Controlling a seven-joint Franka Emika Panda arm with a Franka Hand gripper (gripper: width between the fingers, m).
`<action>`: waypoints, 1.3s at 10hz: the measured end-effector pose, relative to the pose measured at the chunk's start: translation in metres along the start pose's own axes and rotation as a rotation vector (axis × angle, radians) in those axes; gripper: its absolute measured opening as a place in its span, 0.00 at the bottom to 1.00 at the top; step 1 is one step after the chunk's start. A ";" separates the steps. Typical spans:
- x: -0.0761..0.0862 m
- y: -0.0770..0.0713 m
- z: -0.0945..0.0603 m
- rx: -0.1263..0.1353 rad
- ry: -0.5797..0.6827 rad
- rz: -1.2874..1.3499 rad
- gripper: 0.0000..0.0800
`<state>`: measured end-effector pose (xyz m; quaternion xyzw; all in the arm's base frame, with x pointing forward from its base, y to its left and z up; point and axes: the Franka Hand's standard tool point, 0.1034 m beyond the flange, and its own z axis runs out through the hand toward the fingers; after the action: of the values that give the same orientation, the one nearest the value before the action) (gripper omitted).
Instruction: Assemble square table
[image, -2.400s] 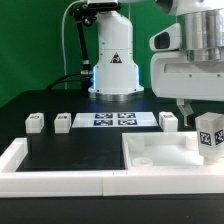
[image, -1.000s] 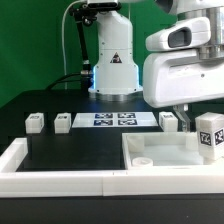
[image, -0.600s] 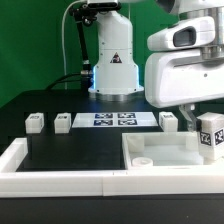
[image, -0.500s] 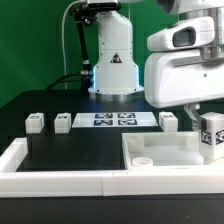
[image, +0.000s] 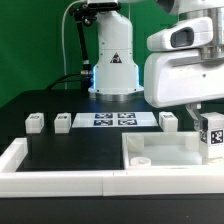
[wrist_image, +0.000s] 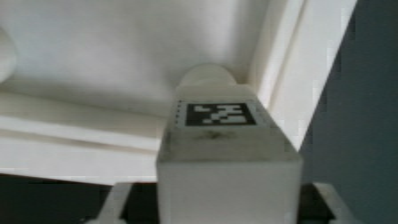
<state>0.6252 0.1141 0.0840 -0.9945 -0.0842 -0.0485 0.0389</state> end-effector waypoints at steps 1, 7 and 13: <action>0.000 -0.001 0.000 0.004 0.000 0.093 0.36; -0.001 0.001 0.002 -0.015 0.007 0.748 0.36; -0.001 0.004 0.003 -0.022 -0.006 1.236 0.36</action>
Offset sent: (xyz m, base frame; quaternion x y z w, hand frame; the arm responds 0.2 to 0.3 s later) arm -0.0082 -0.0057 -0.0112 -0.0428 0.0029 0.2903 0.9560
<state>0.6249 0.1107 0.0807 -0.8598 0.5079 -0.0149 0.0496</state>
